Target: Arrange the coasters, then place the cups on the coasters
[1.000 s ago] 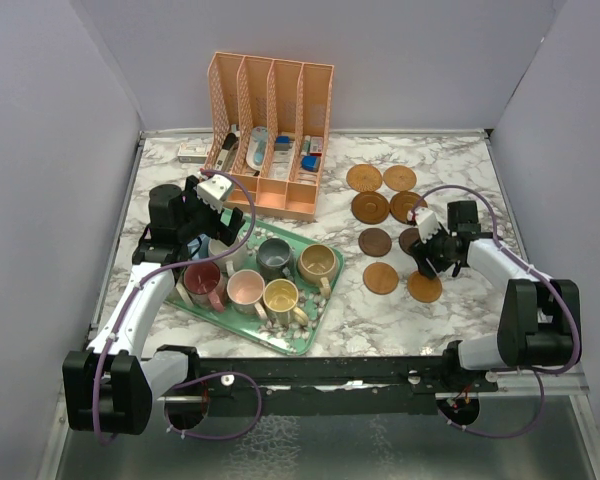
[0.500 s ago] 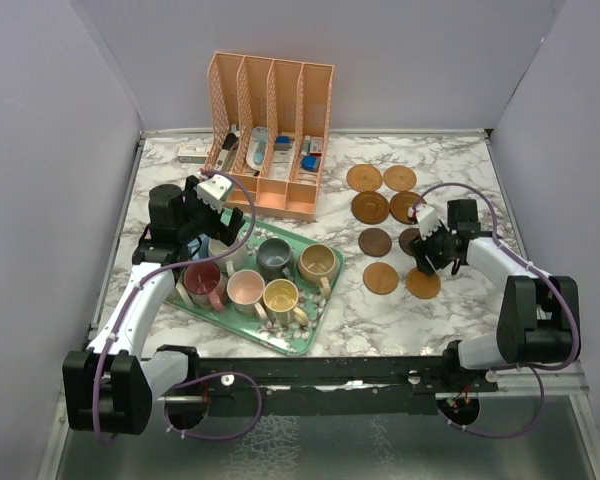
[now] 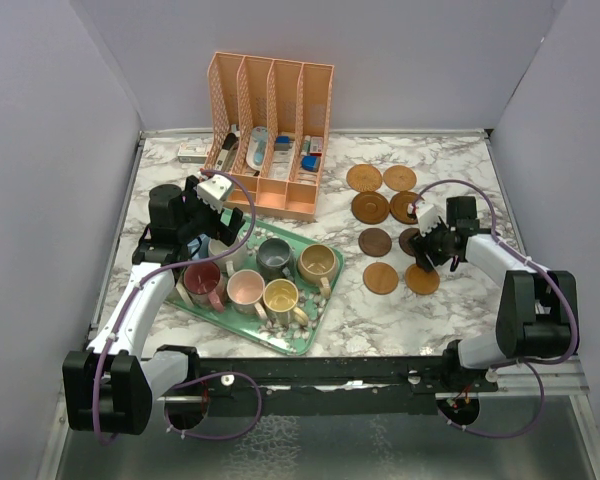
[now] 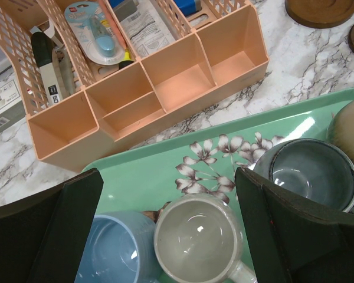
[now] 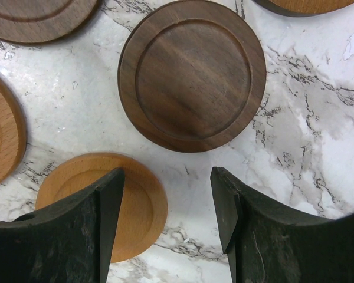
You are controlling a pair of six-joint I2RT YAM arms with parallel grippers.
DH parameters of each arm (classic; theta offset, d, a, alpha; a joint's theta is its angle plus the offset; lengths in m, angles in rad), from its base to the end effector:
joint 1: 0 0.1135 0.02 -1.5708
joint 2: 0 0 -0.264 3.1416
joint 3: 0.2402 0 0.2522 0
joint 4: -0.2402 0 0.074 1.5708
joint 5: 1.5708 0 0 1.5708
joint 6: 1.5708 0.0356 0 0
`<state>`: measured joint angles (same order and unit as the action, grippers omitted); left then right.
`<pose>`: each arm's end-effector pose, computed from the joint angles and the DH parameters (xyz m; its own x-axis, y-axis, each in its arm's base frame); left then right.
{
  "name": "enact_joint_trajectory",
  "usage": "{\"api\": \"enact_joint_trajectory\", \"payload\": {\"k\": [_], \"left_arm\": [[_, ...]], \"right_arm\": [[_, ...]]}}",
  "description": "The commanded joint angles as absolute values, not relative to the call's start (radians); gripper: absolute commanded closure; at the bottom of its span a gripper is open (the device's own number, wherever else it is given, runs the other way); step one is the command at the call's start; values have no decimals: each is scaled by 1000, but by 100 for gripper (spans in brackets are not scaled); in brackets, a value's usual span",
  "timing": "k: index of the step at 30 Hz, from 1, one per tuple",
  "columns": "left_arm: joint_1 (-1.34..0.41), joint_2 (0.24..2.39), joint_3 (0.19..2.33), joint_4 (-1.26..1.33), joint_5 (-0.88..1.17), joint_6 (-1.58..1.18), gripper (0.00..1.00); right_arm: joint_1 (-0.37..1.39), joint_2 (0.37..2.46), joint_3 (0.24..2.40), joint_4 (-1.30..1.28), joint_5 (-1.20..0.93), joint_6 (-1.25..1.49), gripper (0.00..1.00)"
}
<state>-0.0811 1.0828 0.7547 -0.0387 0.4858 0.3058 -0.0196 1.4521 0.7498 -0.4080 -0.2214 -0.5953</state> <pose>0.2438 -0.0365 0.2867 -0.1885 0.2824 -0.9406 0.5902 0.7981 0.1214 0.2629 0.0027 0.1658 -0.6976 -0.5335 -0.4783 -0.5672 0.8191 -0.0863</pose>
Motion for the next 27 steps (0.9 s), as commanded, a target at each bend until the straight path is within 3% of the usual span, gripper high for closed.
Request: {"api": "enact_joint_trajectory", "payload": {"k": [1, 27], "left_arm": [[-87, 1078, 747, -47, 513, 316, 1], [-87, 1079, 749, -51, 517, 313, 1]], "right_arm": [[-17, 1481, 760, -378, -180, -594, 39], [-18, 1486, 778, -397, -209, -589, 38]]}}
